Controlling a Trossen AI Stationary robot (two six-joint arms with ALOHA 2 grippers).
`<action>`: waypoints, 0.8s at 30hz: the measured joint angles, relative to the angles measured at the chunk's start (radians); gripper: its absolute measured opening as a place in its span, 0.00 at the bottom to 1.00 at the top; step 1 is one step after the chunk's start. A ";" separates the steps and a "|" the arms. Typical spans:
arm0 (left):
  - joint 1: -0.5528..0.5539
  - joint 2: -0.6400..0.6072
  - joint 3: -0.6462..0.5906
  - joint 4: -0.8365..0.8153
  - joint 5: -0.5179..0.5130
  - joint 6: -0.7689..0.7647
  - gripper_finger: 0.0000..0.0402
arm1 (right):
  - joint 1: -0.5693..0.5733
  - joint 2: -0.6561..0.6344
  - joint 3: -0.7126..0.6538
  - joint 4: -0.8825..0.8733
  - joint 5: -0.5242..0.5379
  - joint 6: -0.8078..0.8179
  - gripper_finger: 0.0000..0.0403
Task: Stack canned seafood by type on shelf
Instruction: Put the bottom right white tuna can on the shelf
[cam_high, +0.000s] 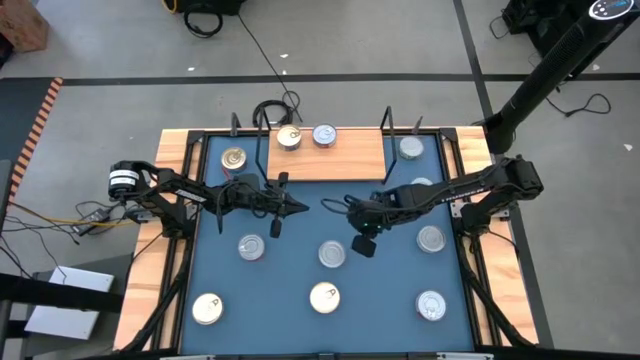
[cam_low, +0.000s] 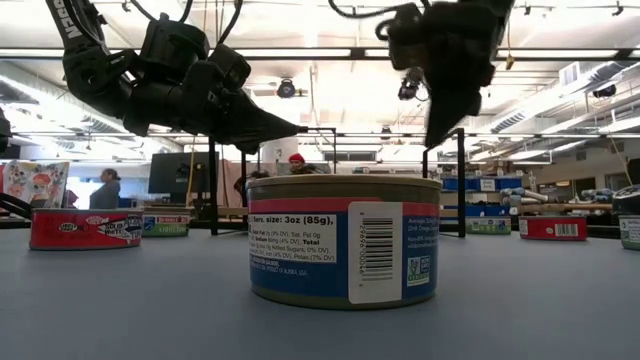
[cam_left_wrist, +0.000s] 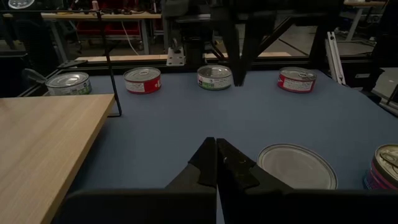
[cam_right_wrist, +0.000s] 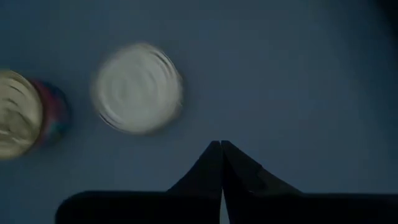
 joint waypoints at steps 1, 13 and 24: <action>0.000 0.000 0.000 0.000 0.000 0.000 0.00 | 0.000 0.000 -0.003 -0.027 0.001 0.007 0.05; 0.000 0.000 0.000 0.000 0.000 0.000 0.01 | -0.013 0.000 -0.005 -0.444 0.125 0.084 0.18; 0.000 0.000 0.000 -0.003 0.000 0.001 0.01 | 0.054 0.000 -0.161 -0.453 -0.229 0.324 0.20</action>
